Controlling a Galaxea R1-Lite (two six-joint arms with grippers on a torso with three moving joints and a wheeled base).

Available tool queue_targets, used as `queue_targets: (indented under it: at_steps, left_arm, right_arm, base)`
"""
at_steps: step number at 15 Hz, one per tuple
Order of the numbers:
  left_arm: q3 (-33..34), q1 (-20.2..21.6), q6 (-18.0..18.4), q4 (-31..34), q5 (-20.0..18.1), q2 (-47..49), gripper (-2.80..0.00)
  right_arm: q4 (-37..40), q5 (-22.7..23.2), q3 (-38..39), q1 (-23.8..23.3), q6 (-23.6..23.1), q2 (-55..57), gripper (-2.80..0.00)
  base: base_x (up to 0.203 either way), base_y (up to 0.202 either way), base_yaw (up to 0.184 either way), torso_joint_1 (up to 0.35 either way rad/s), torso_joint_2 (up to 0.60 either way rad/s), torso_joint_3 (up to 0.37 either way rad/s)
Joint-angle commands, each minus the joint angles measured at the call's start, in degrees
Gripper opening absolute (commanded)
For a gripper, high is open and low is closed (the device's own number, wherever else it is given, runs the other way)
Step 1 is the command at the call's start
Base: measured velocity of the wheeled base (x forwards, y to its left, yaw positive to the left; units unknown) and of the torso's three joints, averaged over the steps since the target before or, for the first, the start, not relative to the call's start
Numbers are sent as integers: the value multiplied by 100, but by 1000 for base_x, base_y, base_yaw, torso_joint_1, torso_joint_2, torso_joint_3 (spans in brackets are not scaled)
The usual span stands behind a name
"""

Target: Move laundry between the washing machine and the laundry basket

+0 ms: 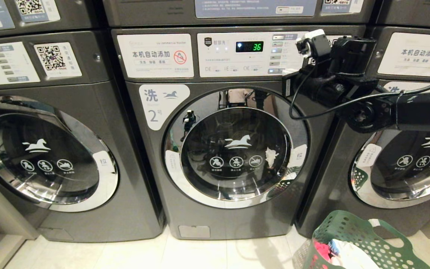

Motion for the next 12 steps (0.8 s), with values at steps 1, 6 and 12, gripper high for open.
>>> queue_targets:
  at_steps: [1,6,12]
  left_arm:
    - [0,3,-1,2,1,-2,-280]
    - [0,1,3,2,1,-2,-280]
    - [0,-6,-1,2,1,-2,-280]
  right_arm:
    - [406,29,384,36,-11,-695,-280]
    - [1898,-333,2619,59,7,-2923,-280]
    - [2943,-559,6415,-469,109,-6988,-280]
  base:
    - [0,0,0,0,0,0]
    - [0,0,0,0,0,0]
    - [0,0,0,0,0,0]
